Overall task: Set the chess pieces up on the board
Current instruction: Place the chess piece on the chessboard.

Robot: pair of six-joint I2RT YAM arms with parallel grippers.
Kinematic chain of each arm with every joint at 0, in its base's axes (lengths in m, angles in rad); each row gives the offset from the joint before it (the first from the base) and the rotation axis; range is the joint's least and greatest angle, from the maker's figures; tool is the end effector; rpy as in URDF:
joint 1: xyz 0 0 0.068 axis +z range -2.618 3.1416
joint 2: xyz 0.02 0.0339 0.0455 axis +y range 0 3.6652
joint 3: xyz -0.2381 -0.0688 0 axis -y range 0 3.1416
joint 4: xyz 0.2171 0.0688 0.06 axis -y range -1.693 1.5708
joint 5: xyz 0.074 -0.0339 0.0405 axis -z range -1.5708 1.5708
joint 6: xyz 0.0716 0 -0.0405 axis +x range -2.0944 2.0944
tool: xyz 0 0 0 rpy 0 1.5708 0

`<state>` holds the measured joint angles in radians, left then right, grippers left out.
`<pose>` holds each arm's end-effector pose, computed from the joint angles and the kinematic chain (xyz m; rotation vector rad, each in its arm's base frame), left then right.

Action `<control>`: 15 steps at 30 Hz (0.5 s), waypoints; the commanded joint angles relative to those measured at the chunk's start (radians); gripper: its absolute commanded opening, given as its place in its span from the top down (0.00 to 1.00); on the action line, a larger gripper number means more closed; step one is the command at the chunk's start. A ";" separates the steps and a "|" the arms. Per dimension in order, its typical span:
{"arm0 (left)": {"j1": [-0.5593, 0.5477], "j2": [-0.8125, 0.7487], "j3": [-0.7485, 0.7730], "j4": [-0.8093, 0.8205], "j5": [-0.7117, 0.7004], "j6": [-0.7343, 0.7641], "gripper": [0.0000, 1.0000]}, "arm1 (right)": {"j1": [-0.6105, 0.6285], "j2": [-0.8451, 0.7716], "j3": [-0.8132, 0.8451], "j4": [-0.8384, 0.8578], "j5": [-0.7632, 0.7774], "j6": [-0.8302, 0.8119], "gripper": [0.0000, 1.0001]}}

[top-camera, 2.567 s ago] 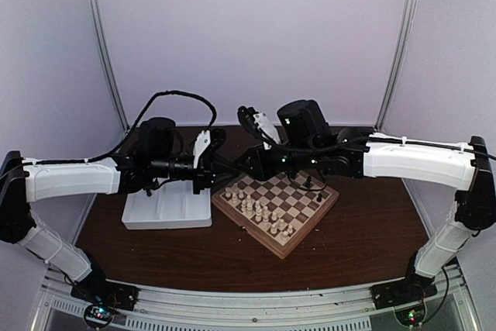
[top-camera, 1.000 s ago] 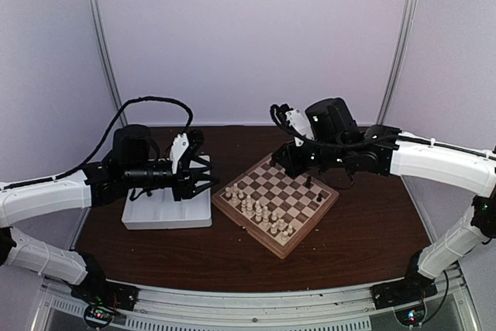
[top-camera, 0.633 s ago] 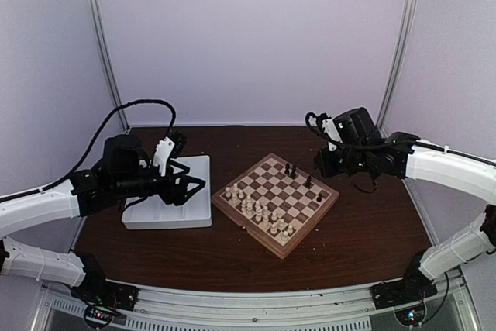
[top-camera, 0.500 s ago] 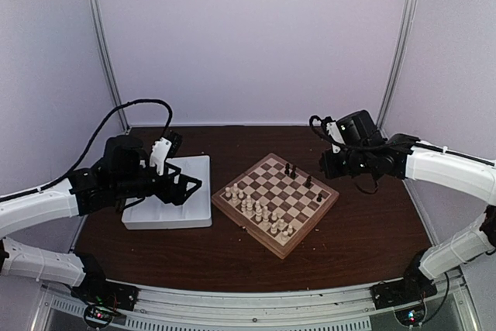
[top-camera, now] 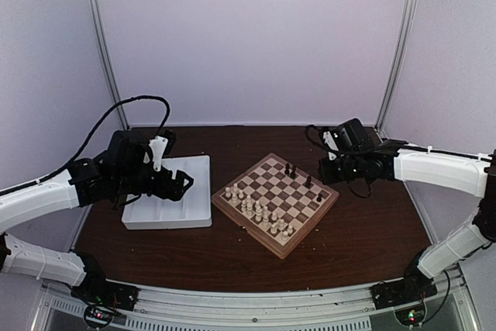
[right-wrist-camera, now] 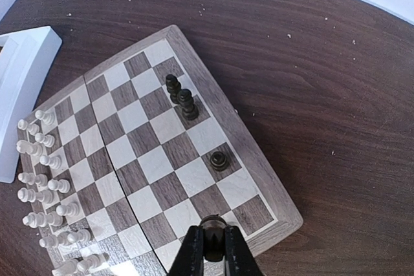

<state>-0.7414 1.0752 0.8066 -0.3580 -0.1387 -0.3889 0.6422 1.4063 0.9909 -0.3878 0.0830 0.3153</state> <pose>0.1906 -0.1611 0.2382 0.3133 2.2102 -0.4792 0.2476 0.1778 0.2111 -0.3508 2.3746 0.3580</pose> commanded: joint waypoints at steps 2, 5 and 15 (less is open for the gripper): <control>0.001 0.014 0.020 -0.004 -0.035 -0.024 0.07 | -0.010 0.020 -0.047 0.065 0.004 0.025 0.95; 0.001 0.016 0.018 -0.001 -0.034 -0.022 0.08 | -0.012 0.033 -0.067 0.093 0.004 0.036 0.95; 0.001 0.013 0.009 0.001 -0.035 -0.023 0.08 | -0.017 0.094 -0.090 0.171 0.018 0.054 0.95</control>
<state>-0.7414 1.0885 0.8062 -0.3737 -0.1608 -0.4034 0.6319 1.4834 0.9077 -0.2726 0.0834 0.3489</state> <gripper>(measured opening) 0.922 0.105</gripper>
